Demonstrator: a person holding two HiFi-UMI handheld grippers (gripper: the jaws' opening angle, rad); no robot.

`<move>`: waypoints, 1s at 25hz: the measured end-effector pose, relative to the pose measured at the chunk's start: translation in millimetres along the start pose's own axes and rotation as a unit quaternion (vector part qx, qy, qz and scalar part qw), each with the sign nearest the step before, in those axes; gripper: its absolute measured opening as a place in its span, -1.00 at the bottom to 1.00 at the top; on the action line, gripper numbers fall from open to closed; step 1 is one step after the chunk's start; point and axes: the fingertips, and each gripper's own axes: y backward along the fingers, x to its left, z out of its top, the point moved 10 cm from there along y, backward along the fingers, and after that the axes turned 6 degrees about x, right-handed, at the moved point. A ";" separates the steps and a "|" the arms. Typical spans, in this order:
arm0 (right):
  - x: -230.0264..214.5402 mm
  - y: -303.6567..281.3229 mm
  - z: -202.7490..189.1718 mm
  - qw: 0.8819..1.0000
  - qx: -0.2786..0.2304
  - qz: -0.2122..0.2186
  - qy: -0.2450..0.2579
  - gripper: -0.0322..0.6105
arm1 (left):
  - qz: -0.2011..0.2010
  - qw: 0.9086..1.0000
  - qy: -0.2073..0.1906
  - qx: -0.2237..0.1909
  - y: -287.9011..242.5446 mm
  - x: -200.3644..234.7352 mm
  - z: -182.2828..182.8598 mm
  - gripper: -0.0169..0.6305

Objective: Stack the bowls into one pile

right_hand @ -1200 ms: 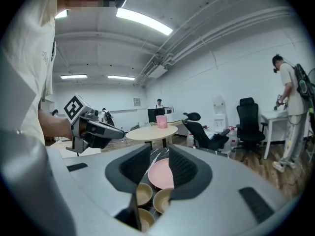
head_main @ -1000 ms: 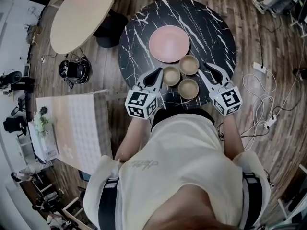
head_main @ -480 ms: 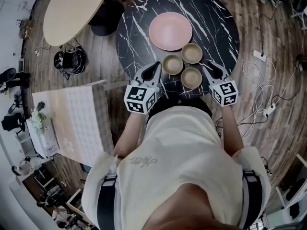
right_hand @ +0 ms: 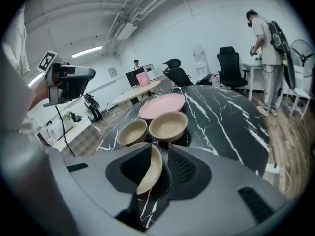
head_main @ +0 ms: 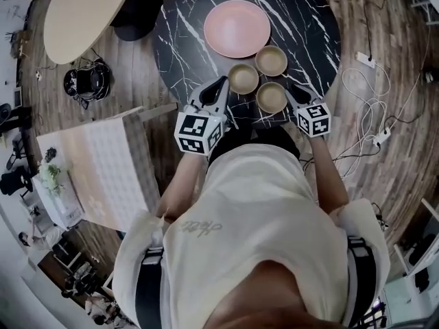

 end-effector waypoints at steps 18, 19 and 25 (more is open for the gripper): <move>-4.7 -39.4 -38.2 0.992 0.119 0.025 -0.023 -0.69 | 0.012 0.999 0.030 -0.006 17.6 11.4 -14.4 -0.88; -5.4 -39.5 -36.7 0.992 0.125 0.024 -0.019 -0.73 | 0.013 0.999 0.033 -0.009 18.0 12.0 -14.4 -0.88; -3.2 -36.6 -20.1 0.989 0.148 0.019 0.017 -0.82 | 0.022 0.998 0.047 -0.024 20.8 16.5 -16.2 -0.88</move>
